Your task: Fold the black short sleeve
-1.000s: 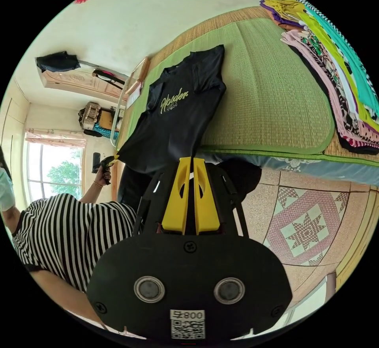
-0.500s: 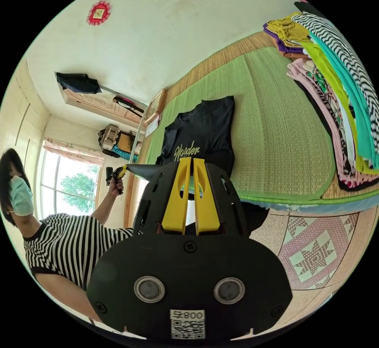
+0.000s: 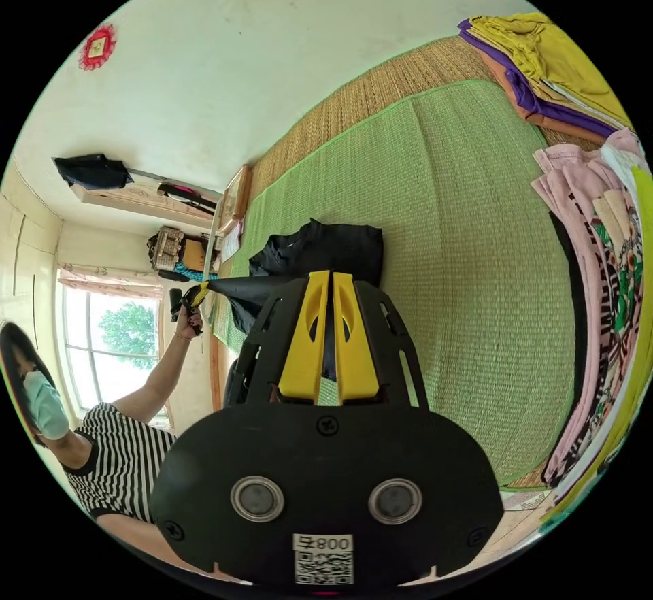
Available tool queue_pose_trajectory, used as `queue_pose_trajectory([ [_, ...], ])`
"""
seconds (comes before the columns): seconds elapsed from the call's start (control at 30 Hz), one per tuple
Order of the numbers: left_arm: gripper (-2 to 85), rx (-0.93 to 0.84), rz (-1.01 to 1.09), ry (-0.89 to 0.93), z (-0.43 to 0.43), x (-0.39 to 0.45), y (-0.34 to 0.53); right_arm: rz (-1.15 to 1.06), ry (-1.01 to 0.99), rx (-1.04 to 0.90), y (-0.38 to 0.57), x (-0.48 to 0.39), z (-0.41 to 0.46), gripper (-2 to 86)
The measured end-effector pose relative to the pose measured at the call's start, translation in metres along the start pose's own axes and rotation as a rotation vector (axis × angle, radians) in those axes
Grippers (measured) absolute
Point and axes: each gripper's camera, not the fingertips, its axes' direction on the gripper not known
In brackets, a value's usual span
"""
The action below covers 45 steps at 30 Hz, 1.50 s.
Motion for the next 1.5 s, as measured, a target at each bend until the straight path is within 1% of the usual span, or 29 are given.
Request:
queue_pose_trajectory([
  [0.17,1.9,-0.023,-0.046,-0.046,0.030,-0.005,-0.039,0.034,0.026,-0.064,-0.059,0.013,0.037,0.6],
  [0.37,2.3,-0.023,-0.091,-0.060,0.059,-0.010,-0.078,0.060,0.018,-0.095,-0.102,0.013,0.064,0.7],
  [0.53,3.2,-0.040,-0.101,-0.102,0.078,-0.008,-0.098,0.083,-0.018,-0.093,-0.118,0.004,0.078,1.1],
  [0.63,4.8,0.017,-0.094,-0.112,0.077,-0.001,-0.102,0.070,-0.039,-0.058,-0.118,-0.012,0.076,1.8],
  [0.7,6.2,0.088,-0.065,-0.136,0.068,0.012,-0.099,0.068,0.022,-0.022,-0.116,-0.028,0.071,2.6],
  [0.77,6.8,0.115,-0.044,-0.140,0.066,0.026,-0.094,0.044,0.145,0.018,-0.110,-0.056,0.062,3.6],
  [0.8,7.1,0.103,-0.017,-0.101,0.072,0.038,-0.089,0.030,0.169,0.026,-0.108,-0.065,0.061,3.9],
  [0.83,7.2,0.086,0.011,-0.080,0.077,0.046,-0.087,-0.020,0.204,0.036,-0.104,-0.088,0.061,4.5],
  [0.9,7.4,-0.035,0.099,-0.076,0.107,0.075,-0.083,-0.129,0.249,0.019,-0.098,-0.133,0.073,5.8],
  [0.97,7.5,-0.120,0.147,-0.091,0.133,0.090,-0.082,-0.297,0.349,-0.049,-0.091,-0.203,0.108,7.1],
  [1.0,7.5,-0.176,0.160,-0.105,0.151,0.096,-0.084,-0.347,0.372,-0.072,-0.089,-0.222,0.119,7.4],
  [1.07,7.6,-0.234,0.149,-0.111,0.174,0.100,-0.087,-0.546,0.474,-0.151,-0.078,-0.288,0.165,8.0],
  [1.17,7.6,-0.274,0.112,-0.086,0.198,0.102,-0.091,-0.743,0.590,-0.220,-0.062,-0.350,0.216,8.6],
  [1.27,7.2,-0.279,0.099,-0.099,0.210,0.107,-0.097,-0.860,0.658,-0.267,-0.051,-0.385,0.251,9.2],
  [1.37,6.8,-0.265,0.072,-0.063,0.217,0.109,-0.104,-0.903,0.696,-0.290,-0.046,-0.406,0.271,9.6],
  [1.5,5.9,-0.267,0.070,-0.041,0.225,0.113,-0.111,-0.926,0.762,-0.265,-0.044,-0.424,0.282,8.9],
])
